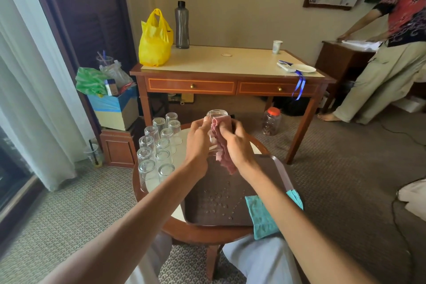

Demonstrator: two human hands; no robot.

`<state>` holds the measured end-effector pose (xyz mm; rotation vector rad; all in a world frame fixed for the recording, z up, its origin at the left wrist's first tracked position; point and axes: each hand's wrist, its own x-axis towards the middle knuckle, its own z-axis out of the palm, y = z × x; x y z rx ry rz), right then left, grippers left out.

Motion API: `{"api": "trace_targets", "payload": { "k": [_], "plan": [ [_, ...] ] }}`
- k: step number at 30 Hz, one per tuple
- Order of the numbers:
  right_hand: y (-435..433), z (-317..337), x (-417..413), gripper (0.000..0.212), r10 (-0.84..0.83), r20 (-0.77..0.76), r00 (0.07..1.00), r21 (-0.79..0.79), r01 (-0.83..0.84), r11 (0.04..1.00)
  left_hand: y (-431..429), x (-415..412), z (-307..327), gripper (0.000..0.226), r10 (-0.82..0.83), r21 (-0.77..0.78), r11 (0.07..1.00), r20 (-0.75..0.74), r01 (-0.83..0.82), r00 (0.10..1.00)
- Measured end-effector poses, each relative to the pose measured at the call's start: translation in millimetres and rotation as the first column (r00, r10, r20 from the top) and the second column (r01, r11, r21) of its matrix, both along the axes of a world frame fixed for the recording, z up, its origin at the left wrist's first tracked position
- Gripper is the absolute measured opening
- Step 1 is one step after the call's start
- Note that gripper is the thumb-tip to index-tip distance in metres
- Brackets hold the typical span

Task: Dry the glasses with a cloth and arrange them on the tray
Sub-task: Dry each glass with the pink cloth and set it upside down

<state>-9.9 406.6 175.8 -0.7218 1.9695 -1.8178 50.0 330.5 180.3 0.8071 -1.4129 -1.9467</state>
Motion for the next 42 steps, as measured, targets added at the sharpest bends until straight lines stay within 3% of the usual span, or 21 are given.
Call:
{"api": "trace_targets", "payload": {
  "k": [5,8,11,14,18,22,25,31,38,42],
  "plan": [
    [-4,20,-9,0.050,-0.026,0.060,0.998,-0.007,0.026,1.000,11,1,2,0.039,-0.078,0.022,0.997,-0.025,0.078,0.997],
    [-3,23,-3,0.066,-0.060,0.075,0.995,0.095,0.053,0.994,11,-3,3,0.035,-0.035,-0.040,0.999,-0.029,0.034,0.999],
    [1,10,6,0.062,0.014,0.087,0.996,0.140,-0.026,0.990,3,-7,7,0.037,0.041,-0.023,0.999,-0.034,-0.042,0.999],
    [3,1,8,0.058,0.079,0.103,0.992,0.086,-0.088,0.992,0,-7,5,0.043,0.078,-0.018,0.997,-0.047,-0.079,0.996],
    [1,1,0,0.035,0.047,0.067,0.997,0.030,-0.049,0.998,0,-5,3,0.031,0.051,0.025,0.998,-0.052,-0.049,0.997],
    [-3,4,-10,0.037,-0.045,0.043,0.998,0.037,0.043,0.998,6,-4,4,0.036,-0.023,0.051,0.998,0.000,0.023,1.000],
    [-5,10,-14,0.054,-0.107,0.109,0.988,0.044,0.103,0.994,7,-3,4,0.031,-0.051,0.046,0.998,0.010,0.051,0.999],
    [4,12,-6,0.062,-0.018,0.106,0.994,0.163,0.000,0.987,2,-9,7,0.037,0.003,-0.009,1.000,0.064,-0.002,0.998],
    [6,-10,-13,0.019,0.124,0.081,0.989,-0.018,-0.123,0.992,-6,-6,4,0.021,0.034,0.027,0.999,-0.020,-0.033,0.999],
    [1,12,-24,0.034,0.017,0.102,0.995,-0.052,-0.011,0.999,0,-7,1,0.035,-0.037,0.028,0.999,0.005,0.037,0.999]
  ]
}}
